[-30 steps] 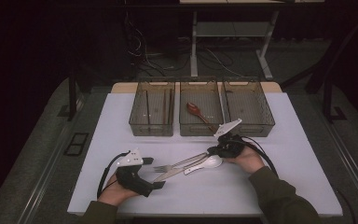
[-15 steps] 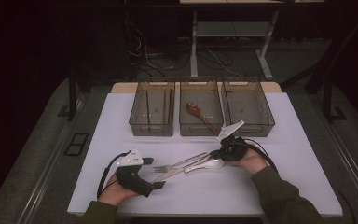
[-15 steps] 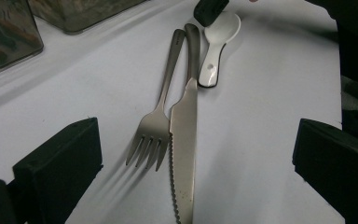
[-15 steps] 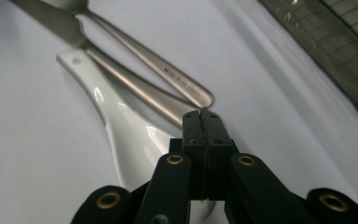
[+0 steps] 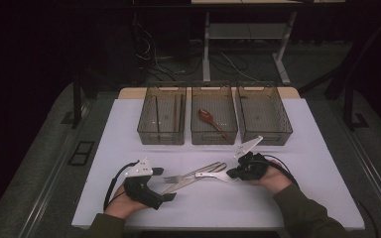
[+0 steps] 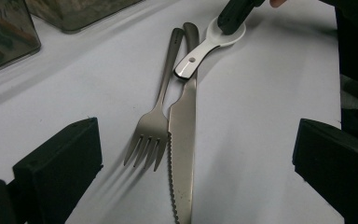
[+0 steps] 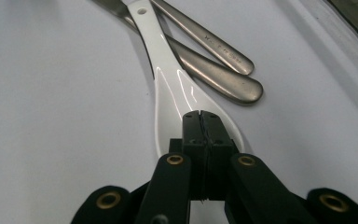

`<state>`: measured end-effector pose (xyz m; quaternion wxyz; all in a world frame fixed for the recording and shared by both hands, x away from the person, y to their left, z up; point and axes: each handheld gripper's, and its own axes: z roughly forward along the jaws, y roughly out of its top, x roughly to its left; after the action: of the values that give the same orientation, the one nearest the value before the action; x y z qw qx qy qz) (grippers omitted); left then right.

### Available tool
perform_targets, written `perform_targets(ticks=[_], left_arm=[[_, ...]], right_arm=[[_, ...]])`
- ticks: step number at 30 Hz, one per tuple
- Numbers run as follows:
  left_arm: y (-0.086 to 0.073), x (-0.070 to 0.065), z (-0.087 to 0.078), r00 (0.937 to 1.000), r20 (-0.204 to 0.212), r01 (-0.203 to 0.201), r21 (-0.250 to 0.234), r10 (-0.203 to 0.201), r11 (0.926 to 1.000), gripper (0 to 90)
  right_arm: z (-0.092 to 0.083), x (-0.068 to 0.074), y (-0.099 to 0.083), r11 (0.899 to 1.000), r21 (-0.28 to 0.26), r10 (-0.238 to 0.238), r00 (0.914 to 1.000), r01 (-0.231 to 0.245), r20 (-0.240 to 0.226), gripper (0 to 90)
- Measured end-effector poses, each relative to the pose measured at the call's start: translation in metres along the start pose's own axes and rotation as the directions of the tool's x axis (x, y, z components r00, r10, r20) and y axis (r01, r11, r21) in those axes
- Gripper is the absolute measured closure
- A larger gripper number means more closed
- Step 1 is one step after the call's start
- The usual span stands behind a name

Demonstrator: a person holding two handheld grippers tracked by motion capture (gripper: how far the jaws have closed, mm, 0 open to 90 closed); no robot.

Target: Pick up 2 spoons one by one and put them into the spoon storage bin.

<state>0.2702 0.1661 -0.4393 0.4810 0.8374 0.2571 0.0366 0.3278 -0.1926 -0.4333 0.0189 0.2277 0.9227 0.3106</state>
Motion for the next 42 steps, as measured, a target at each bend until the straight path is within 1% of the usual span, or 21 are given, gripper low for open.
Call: perform_targets(ticks=[1, 2, 4, 5, 6, 8, 12, 14, 15, 18, 20, 22, 27, 29, 32, 38, 41, 42], left_arm=[[0.000, 0.000, 0.000, 1.0000, 0.000, 0.001, -0.001, -0.001, 1.0000, 0.5], [0.000, 0.000, 0.000, 1.0000, -0.001, 0.001, -0.002, -0.001, 1.0000, 0.5], [0.000, 0.000, 0.000, 1.0000, -0.001, 0.000, -0.001, 0.000, 1.0000, 0.5], [0.000, 0.000, 0.000, 1.0000, -0.002, 0.000, -0.001, 0.000, 1.0000, 0.5], [0.000, 0.000, -0.001, 1.0000, -0.002, 0.000, 0.000, 0.000, 1.0000, 0.5], [0.000, 0.000, -0.001, 1.0000, -0.003, 0.000, -0.002, 0.000, 1.0000, 0.5], [0.000, 0.000, -0.001, 1.0000, -0.003, 0.001, -0.002, -0.001, 1.0000, 0.5], [0.000, 0.000, -0.001, 1.0000, -0.003, 0.000, -0.003, 0.000, 1.0000, 0.5], [0.000, 0.001, -0.001, 1.0000, -0.004, 0.001, -0.002, -0.001, 1.0000, 0.5], [0.000, 0.001, -0.001, 1.0000, -0.007, 0.000, 0.000, 0.000, 1.0000, 0.5], [0.000, 0.001, 0.000, 1.0000, -0.008, 0.001, 0.001, -0.001, 1.0000, 0.5], [0.000, 0.001, 0.000, 1.0000, -0.008, 0.000, 0.002, 0.000, 1.0000, 0.5], [0.000, 0.001, 0.000, 1.0000, -0.008, 0.000, 0.003, 0.000, 1.0000, 0.5], [0.000, 0.001, 0.000, 1.0000, -0.008, 0.000, 0.004, 0.000, 1.0000, 0.5], [-0.001, 0.001, 0.000, 1.0000, -0.008, 0.000, 0.005, 0.000, 1.0000, 0.5], [-0.001, 0.001, 0.001, 1.0000, -0.005, 0.001, 0.006, 0.000, 1.0000, 0.5], [-0.001, 0.001, 0.000, 1.0000, -0.006, 0.002, 0.002, -0.002, 1.0000, 0.5], [-0.001, 0.001, 0.000, 1.0000, -0.007, 0.002, 0.002, -0.002, 1.0000, 0.5]], right_arm=[[-0.001, 0.001, 0.000, 1.000, -0.003, 0.001, 1.0000, -0.001, -0.001, 89.0], [-0.002, 0.001, -0.001, 1.000, -0.005, -0.003, 1.0000, 0.003, 0.008, 89.0], [-0.005, 0.001, -0.001, 1.000, -0.024, 0.014, 0.9999, -0.014, 0.007, 86.8], [-0.007, 0.000, 0.000, 0.999, -0.039, 0.025, 0.9996, -0.025, 0.014, 85.4], [-0.010, 0.001, 0.000, 0.997, -0.057, 0.044, 0.9990, -0.044, 0.005, 83.7], [-0.015, -0.001, -0.001, 0.994, -0.089, 0.062, 0.9981, -0.062, 0.000, 76.6], [-0.020, -0.001, -0.007, 0.989, -0.123, 0.090, 0.9958, -0.088, 0.015, 58.5], [-0.020, -0.001, -0.013, 0.987, -0.124, 0.109, 0.9938, -0.105, 0.022, 53.0], [-0.020, -0.001, -0.015, 0.986, -0.122, 0.118, 0.9928, -0.115, 0.020, 51.6], [-0.017, -0.001, -0.021, 0.985, -0.112, 0.133, 0.9910, -0.130, 0.018, 49.6], [-0.015, -0.001, -0.021, 0.984, -0.114, 0.139, 0.9903, -0.137, 0.010, 48.1], [-0.012, -0.002, -0.020, 0.983, -0.123, 0.139, 0.9903, -0.137, 0.009, 47.5], [-0.005, -0.003, -0.020, 0.986, -0.102, 0.131, 0.9913, -0.128, 0.018, 46.9], [-0.004, -0.003, -0.020, 0.986, -0.098, 0.133, 0.9910, -0.132, 0.008, 48.8], [-0.003, -0.001, -0.019, 0.989, -0.089, 0.115, 0.9933, -0.114, 0.004, 53.0], [0.000, 0.005, -0.017, 0.995, -0.068, 0.065, 0.9976, -0.067, -0.022, 62.1], [0.001, 0.007, -0.016, 0.996, -0.064, 0.055, 0.9979, -0.057, -0.034, 67.7], [0.001, 0.009, -0.016, 0.997, -0.062, 0.053, 0.9979, -0.055, -0.036, 68.1]])
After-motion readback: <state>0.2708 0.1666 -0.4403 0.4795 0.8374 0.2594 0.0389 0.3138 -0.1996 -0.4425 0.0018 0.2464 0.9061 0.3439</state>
